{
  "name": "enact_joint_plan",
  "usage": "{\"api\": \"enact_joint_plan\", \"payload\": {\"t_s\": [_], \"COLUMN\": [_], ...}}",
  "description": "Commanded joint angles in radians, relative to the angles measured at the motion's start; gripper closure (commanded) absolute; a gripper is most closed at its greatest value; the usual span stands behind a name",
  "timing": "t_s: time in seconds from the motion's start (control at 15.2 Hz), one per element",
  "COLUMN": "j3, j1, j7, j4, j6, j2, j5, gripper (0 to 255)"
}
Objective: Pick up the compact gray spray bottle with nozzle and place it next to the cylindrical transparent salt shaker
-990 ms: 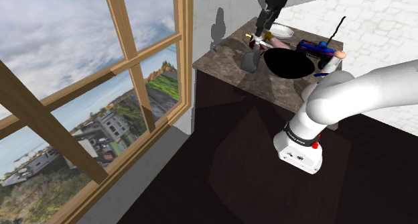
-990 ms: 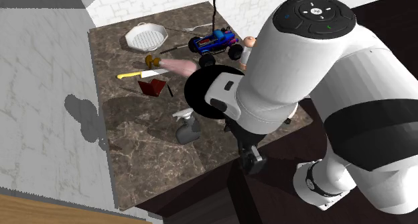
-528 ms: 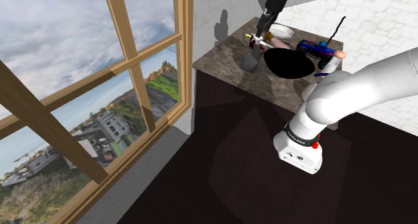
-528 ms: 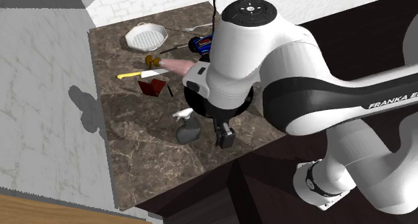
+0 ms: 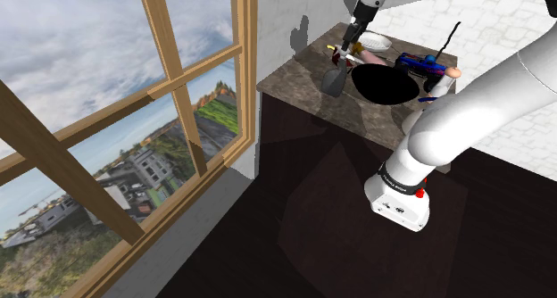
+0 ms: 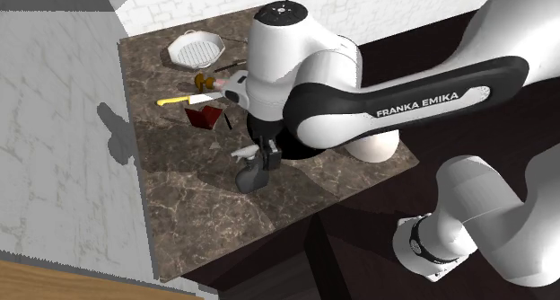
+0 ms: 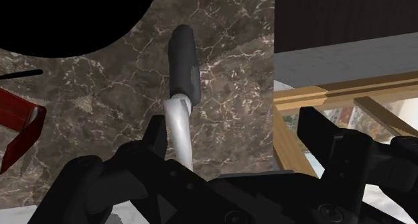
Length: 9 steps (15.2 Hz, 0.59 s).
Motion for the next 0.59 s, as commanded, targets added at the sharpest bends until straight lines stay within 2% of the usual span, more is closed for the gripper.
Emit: {"api": "enact_joint_plan", "payload": {"t_s": [0.0,0.13,0.53], "j3": [-0.052,-0.084,-0.097], "j1": [0.013,0.020,0.027], "j7": [-0.072,-0.123,-0.148], "j4": [0.049,0.080,0.041], "j6": [0.028,0.046,0.127], "j2": [0.078,0.134,0.184], "j5": [0.044,0.083,0.118], "gripper": [0,0,0]}}
